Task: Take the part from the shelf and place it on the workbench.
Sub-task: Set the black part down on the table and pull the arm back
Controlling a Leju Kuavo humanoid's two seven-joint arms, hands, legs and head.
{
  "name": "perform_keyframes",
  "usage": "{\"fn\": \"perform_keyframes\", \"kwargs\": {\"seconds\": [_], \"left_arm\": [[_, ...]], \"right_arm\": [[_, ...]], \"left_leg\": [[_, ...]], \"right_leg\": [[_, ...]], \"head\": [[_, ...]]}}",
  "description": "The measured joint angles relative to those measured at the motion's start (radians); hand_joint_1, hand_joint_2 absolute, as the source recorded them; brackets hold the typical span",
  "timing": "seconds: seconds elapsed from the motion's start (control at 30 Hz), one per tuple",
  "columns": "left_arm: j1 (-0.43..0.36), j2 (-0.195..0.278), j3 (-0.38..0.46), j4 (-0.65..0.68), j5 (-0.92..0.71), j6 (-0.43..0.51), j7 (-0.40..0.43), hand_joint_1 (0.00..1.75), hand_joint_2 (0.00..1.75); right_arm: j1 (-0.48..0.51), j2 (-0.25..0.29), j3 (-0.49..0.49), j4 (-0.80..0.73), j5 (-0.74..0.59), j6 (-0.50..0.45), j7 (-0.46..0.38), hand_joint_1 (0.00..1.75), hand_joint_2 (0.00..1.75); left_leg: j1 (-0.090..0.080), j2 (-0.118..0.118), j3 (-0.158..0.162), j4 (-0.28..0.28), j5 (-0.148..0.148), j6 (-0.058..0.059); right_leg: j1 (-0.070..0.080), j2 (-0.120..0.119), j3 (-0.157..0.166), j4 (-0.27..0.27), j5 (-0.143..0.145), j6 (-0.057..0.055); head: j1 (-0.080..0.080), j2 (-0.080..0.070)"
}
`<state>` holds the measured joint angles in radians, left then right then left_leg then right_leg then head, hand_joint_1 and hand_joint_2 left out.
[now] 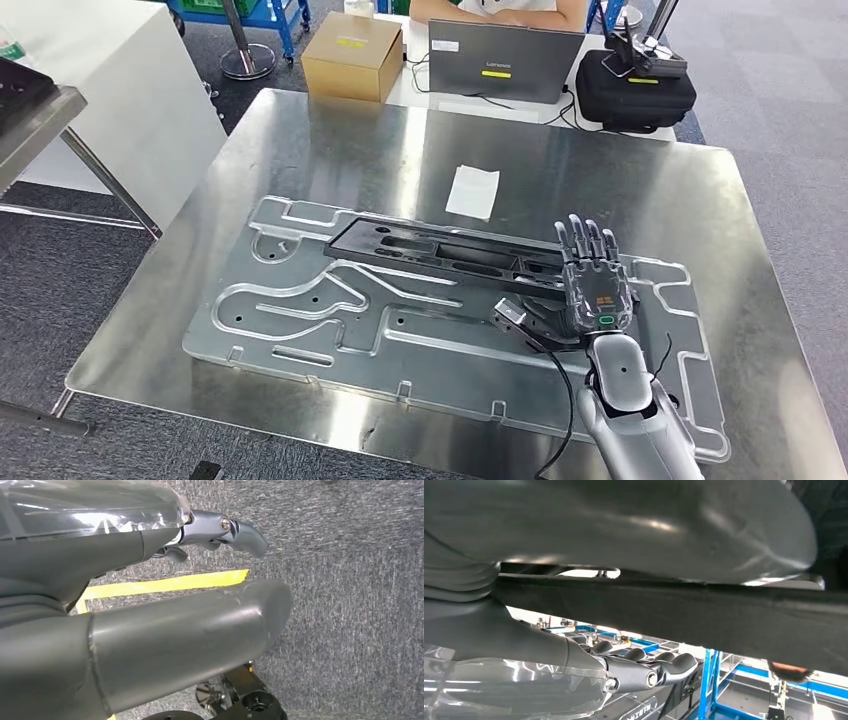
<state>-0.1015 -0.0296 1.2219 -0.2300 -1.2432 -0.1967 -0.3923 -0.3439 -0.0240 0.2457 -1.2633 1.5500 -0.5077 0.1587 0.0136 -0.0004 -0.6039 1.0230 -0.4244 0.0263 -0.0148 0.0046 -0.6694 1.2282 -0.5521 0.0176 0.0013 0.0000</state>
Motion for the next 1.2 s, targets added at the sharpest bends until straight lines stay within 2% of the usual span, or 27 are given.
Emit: {"fn": "perform_keyframes", "kwargs": {"seconds": [0.07, 0.1, 0.17, 0.23, 0.27, 0.33, 0.4, 0.43, 0.47, 0.5, 0.57, 0.6, 0.63, 0.73, 0.77, 0.8, 0.87, 0.9, 0.93, 0.97, 1.0, 1.03, 1.07, 1.1, 1.13, 1.2], "left_arm": [[-0.001, 0.000, 0.000, 0.000, 0.000, -0.001, 0.000, 0.00, 0.00], [-0.002, 0.000, 0.000, 0.000, 0.000, -0.002, 0.000, 0.00, 0.00], [-0.003, -0.001, 0.000, 0.000, -0.001, -0.002, 0.001, 0.00, 0.00], [-0.003, -0.001, 0.000, 0.000, 0.002, -0.006, 0.002, 0.00, 0.00], [-0.003, -0.001, 0.000, 0.000, 0.004, -0.008, 0.004, 0.00, 0.00], [-0.005, -0.001, 0.000, 0.000, 0.010, -0.012, 0.008, 0.00, 0.00], [-0.008, -0.001, 0.000, 0.000, 0.011, -0.014, 0.011, 0.00, 0.00], [-0.009, -0.001, 0.000, 0.000, 0.011, -0.014, 0.011, 0.00, 0.00], [-0.009, -0.001, 0.000, 0.000, 0.011, -0.015, 0.012, 0.00, 0.00], [-0.010, -0.001, 0.000, 0.000, 0.011, -0.015, 0.012, 0.00, 0.00], [-0.014, -0.001, 0.000, 0.000, 0.011, -0.015, 0.012, 0.00, 0.00], [-0.016, -0.001, 0.000, 0.000, 0.011, -0.015, 0.012, 0.00, 0.00], [-0.018, -0.001, 0.000, 0.000, 0.011, -0.014, 0.012, 0.00, 0.00], [-0.019, -0.001, 0.000, 0.000, 0.010, -0.014, 0.014, 0.00, 0.00], [-0.021, -0.001, 0.000, 0.000, 0.010, -0.012, 0.015, 0.00, 0.00], [-0.023, -0.002, 0.000, 0.001, 0.010, -0.010, 0.015, 0.00, 0.00], [-0.026, -0.002, 0.000, 0.001, 0.011, -0.003, 0.017, 0.00, 0.00], [-0.026, -0.002, 0.000, 0.001, 0.011, -0.001, 0.019, 0.00, 0.00], [-0.026, -0.002, 0.000, 0.001, 0.012, 0.000, 0.022, 0.00, 0.00], [-0.026, -0.002, 0.000, 0.001, 0.013, 0.000, 0.024, 0.00, 0.00], [-0.025, -0.002, 0.000, 0.001, 0.015, 0.000, 0.025, 0.00, 0.00], [-0.026, -0.002, 0.000, 0.001, 0.016, 0.000, 0.027, 0.00, 0.00], [-0.026, -0.002, 0.000, 0.001, 0.016, -0.001, 0.029, 0.00, 0.00], [-0.026, -0.002, 0.000, 0.001, 0.018, -0.001, 0.030, 0.00, 0.00], [-0.027, -0.002, 0.000, 0.001, 0.019, -0.001, 0.031, 0.00, 0.00], [-0.029, -0.002, 0.000, 0.001, 0.024, -0.001, 0.033, 0.00, 0.00]], "right_arm": [[-0.005, -0.001, 0.000, 0.000, -0.001, 0.002, -0.003, 0.00, 0.00], [-0.009, -0.001, 0.000, -0.001, -0.002, 0.003, -0.004, 0.00, 0.00], [-0.014, -0.001, 0.000, -0.001, -0.004, 0.007, -0.005, 0.00, 0.00], [-0.019, -0.002, 0.000, -0.001, -0.006, 0.013, -0.006, 0.00, 0.00], [-0.024, -0.003, 0.000, -0.001, -0.007, 0.016, -0.006, 0.00, 0.00], [-0.033, -0.003, 0.000, -0.001, -0.010, 0.021, -0.007, 0.00, 0.00], [-0.038, -0.004, 0.000, 0.000, -0.013, 0.023, -0.008, 0.00, 0.00], [-0.039, -0.004, 0.000, 0.001, -0.014, 0.024, -0.008, 0.00, 0.00], [-0.039, -0.004, 0.000, 0.002, -0.014, 0.025, -0.008, 0.00, 0.00], [-0.040, -0.005, 0.000, 0.002, -0.015, 0.026, -0.008, 0.00, 0.00], [-0.042, -0.006, 0.000, 0.002, -0.015, 0.026, -0.008, 0.00, 0.00], [-0.045, -0.007, 0.000, 0.002, -0.016, 0.027, -0.009, 0.00, 0.00], [-0.048, -0.007, 0.000, 0.002, -0.017, 0.029, -0.009, 0.00, 0.00], [-0.055, -0.010, 0.000, 0.005, -0.027, 0.042, -0.011, 0.00, 0.00], [-0.057, -0.013, 0.000, 0.007, -0.036, 0.049, -0.012, 0.00, 0.00], [-0.061, -0.015, 0.000, 0.009, -0.053, 0.063, -0.015, 0.00, 0.00], [-0.071, -0.017, 0.000, 0.014, -0.125, 0.109, -0.022, 0.00, 0.00], [-0.077, -0.017, 0.000, 0.018, -0.176, 0.138, -0.028, 0.00, 0.00], [-0.082, -0.016, 0.000, 0.022, -0.239, 0.169, -0.033, 0.00, 0.00], [-0.088, -0.013, 0.000, 0.027, -0.314, 0.201, -0.038, 0.00, 0.00], [-0.095, -0.009, -0.001, 0.032, -0.398, 0.234, -0.041, 0.00, 0.00], [-0.103, -0.004, -0.003, 0.036, -0.489, 0.264, -0.041, 0.00, 0.00], [-0.114, 0.002, -0.004, 0.040, -0.575, 0.286, -0.036, 0.00, 0.00], [-0.126, 0.008, -0.006, 0.044, -0.645, 0.299, -0.028, 0.00, 0.00], [-0.139, 0.012, -0.008, 0.049, -0.700, 0.305, -0.018, 0.00, 0.00], [-0.160, 0.017, -0.008, 0.059, -0.760, 0.307, -0.002, 0.00, 0.00]], "left_leg": [[-0.002, -0.001, -0.003, 0.004, 0.003, -0.006], [-0.003, -0.001, -0.005, 0.005, 0.006, -0.011], [-0.005, -0.002, -0.011, 0.005, 0.013, -0.024], [-0.003, -0.003, -0.017, 0.010, 0.010, -0.037], [-0.002, -0.003, -0.026, 0.028, -0.010, -0.042], [0.000, -0.003, -0.058, 0.118, -0.087, -0.048], [0.000, -0.003, -0.091, 0.240, -0.162, -0.054], [0.000, -0.003, -0.091, 0.271, -0.177, -0.055], [0.000, -0.003, -0.072, 0.264, -0.175, -0.055], [0.000, -0.003, -0.033, 0.219, -0.158, -0.054], [-0.002, -0.003, 0.061, 0.078, -0.121, -0.047], [-0.004, -0.004, 0.090, 0.029, -0.109, -0.042], [-0.007, -0.005, 0.102, 0.003, -0.104, -0.036], [-0.010, -0.003, 0.089, -0.003, -0.081, -0.016], [-0.008, -0.001, 0.083, -0.006, -0.070, -0.008], [-0.005, 0.001, 0.073, -0.011, -0.057, 0.000], [-0.004, 0.003, 0.049, -0.014, -0.037, 0.010], [-0.004, 0.004, 0.035, -0.013, -0.027, 0.011], [-0.004, 0.004, 0.023, -0.012, -0.018, 0.010], [-0.004, 0.004, 0.011, -0.011, -0.010, 0.008], [-0.004, 0.004, 0.001, -0.010, -0.002, 0.006], [-0.004, 0.004, -0.008, -0.008, 0.004, 0.003], [-0.005, 0.004, -0.015, -0.006, 0.009, -0.001], [-0.006, 0.005, -0.020, -0.005, 0.014, -0.006], [-0.007, 0.005, -0.022, -0.004, 0.019, -0.012], [-0.007, 0.007, -0.024, -0.006, 0.028, -0.024]], "right_leg": [[0.001, -0.001, 0.074, -0.135, 0.051, -0.006], [0.004, -0.001, 0.096, -0.180, 0.065, -0.009], [0.010, 0.000, 0.102, -0.202, 0.073, -0.017], [0.008, -0.002, 0.094, -0.206, 0.087, -0.030], [0.006, -0.003, 0.089, -0.209, 0.095, -0.038], [0.004, -0.006, 0.073, -0.212, 0.111, -0.050], [0.006, -0.007, 0.051, -0.210, 0.125, -0.054], [0.007, -0.007, 0.039, -0.208, 0.133, -0.053], [0.008, -0.007, 0.027, -0.205, 0.141, -0.052], [0.008, -0.007, 0.015, -0.202, 0.148, -0.049], [0.009, -0.007, -0.001, -0.197, 0.162, -0.042], [0.010, -0.007, -0.006, -0.195, 0.169, -0.036], [0.011, -0.007, -0.009, -0.194, 0.176, -0.030], [0.008, -0.006, -0.012, -0.201, 0.194, -0.011], [0.008, -0.005, -0.019, -0.193, 0.181, -0.006], [0.006, -0.004, -0.031, -0.168, 0.149, -0.001], [0.003, -0.004, -0.066, -0.062, 0.053, 0.006], [0.001, -0.004, -0.081, 0.000, 0.018, 0.009], [0.000, -0.004, -0.087, 0.046, 0.006, 0.012], [0.000, -0.004, -0.079, 0.064, 0.013, 0.012], [0.000, -0.004, -0.051, 0.045, 0.034, 0.011], [0.000, -0.004, -0.006, -0.009, 0.056, 0.008], [0.001, -0.004, 0.047, -0.081, 0.064, 0.002], [0.004, -0.005, 0.091, -0.145, 0.066, -0.004], [0.007, -0.005, 0.119, -0.190, 0.062, -0.009], [0.013, -0.005, 0.129, -0.217, 0.058, -0.017]], "head": [[-0.001, 0.000], [-0.001, 0.000], [-0.002, 0.000], [-0.002, 0.000], [-0.004, 0.000], [-0.008, 0.000], [-0.011, 0.000], [-0.011, 0.000], [-0.011, 0.000], [-0.012, 0.000], [-0.012, 0.000], [-0.010, 0.000], [-0.008, 0.000], [-0.005, 0.000], [-0.004, 0.000], [-0.002, 0.000], [0.003, 0.000], [0.004, 0.000], [0.004, 0.000], [0.004, 0.000], [0.004, 0.000], [0.004, 0.000], [0.004, 0.000], [0.003, 0.000], [0.002, 0.000], [0.001, 0.000]]}}
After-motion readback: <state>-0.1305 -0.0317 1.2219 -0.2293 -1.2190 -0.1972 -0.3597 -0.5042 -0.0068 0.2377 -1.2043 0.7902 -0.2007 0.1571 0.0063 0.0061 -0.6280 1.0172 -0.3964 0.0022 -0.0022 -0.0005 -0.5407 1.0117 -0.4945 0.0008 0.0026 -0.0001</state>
